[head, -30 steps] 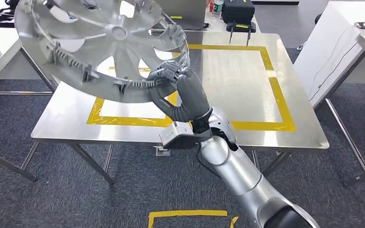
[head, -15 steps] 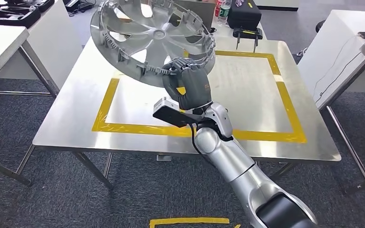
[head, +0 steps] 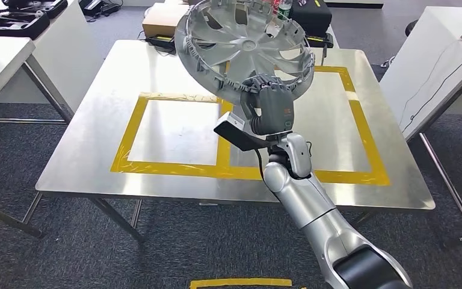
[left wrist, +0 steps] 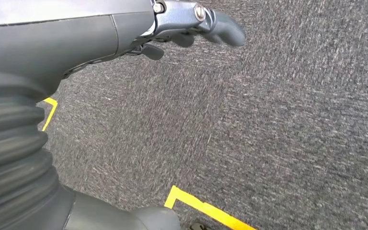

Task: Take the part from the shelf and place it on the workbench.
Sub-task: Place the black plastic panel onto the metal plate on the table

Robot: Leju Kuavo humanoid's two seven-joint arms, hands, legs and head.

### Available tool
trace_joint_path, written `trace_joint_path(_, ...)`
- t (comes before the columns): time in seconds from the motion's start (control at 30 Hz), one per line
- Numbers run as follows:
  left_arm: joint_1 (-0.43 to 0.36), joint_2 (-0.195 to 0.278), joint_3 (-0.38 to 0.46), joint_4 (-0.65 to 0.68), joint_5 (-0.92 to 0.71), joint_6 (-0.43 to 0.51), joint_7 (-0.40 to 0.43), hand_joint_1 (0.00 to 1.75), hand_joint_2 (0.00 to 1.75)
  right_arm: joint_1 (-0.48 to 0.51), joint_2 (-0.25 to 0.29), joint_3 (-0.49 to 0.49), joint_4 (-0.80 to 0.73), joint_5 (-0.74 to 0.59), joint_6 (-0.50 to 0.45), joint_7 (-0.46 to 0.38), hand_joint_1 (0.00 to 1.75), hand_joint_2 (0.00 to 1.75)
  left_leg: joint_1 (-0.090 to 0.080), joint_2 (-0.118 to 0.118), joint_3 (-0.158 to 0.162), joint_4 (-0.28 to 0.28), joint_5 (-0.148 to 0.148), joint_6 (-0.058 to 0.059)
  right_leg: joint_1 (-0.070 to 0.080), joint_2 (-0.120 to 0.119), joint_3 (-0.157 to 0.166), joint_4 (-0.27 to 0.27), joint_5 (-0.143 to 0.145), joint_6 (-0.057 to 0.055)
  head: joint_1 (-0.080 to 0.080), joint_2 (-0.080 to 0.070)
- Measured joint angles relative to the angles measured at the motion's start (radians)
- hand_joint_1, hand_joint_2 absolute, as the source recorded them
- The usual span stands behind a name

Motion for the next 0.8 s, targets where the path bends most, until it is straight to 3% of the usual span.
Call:
trace_joint_path(0.17, 0.000, 0.000, -0.010, 0.000, -0.004, 0.001, -0.004, 0.00, 1.75, 0.001, -0.020, -0.024, 0.019, 0.150, -0.029, 0.124, 1.75, 1.75, 0.000, 0.000, 0.007, -0.012, 0.004, -0.010, 0.000, 0.000, 0.001, 0.000, -0.001, -0.009, 0.000, 0.000)
trace_joint_path(0.3, -0.001, 0.000, -0.016, 0.000, -0.009, 0.001, -0.004, 0.00, 1.75, -0.001, -0.036, -0.046, 0.048, 0.231, -0.035, 0.178, 1.75, 1.75, 0.000, 0.000, 0.009, -0.016, 0.006, -0.014, 0.000, 0.001, 0.001, 0.000, -0.001, -0.012, 0.000, 0.000)
trace_joint_path(0.47, 0.000, 0.000, -0.016, 0.000, -0.009, 0.001, 0.000, 0.00, 1.75, -0.017, -0.053, -0.051, 0.102, 0.416, 0.033, 0.315, 1.75, 1.75, 0.000, 0.000, 0.009, -0.017, 0.007, -0.016, 0.000, 0.000, 0.001, 0.000, -0.001, -0.013, 0.000, 0.000)
trace_joint_path(0.8, 0.002, 0.000, -0.016, 0.000, -0.009, 0.001, 0.000, 0.00, 1.75, -0.025, -0.056, -0.051, 0.150, 0.453, 0.058, 0.333, 1.75, 1.75, 0.000, 0.000, 0.009, -0.017, 0.007, -0.016, -0.003, 0.000, 0.001, 0.001, -0.001, -0.013, 0.000, 0.000)
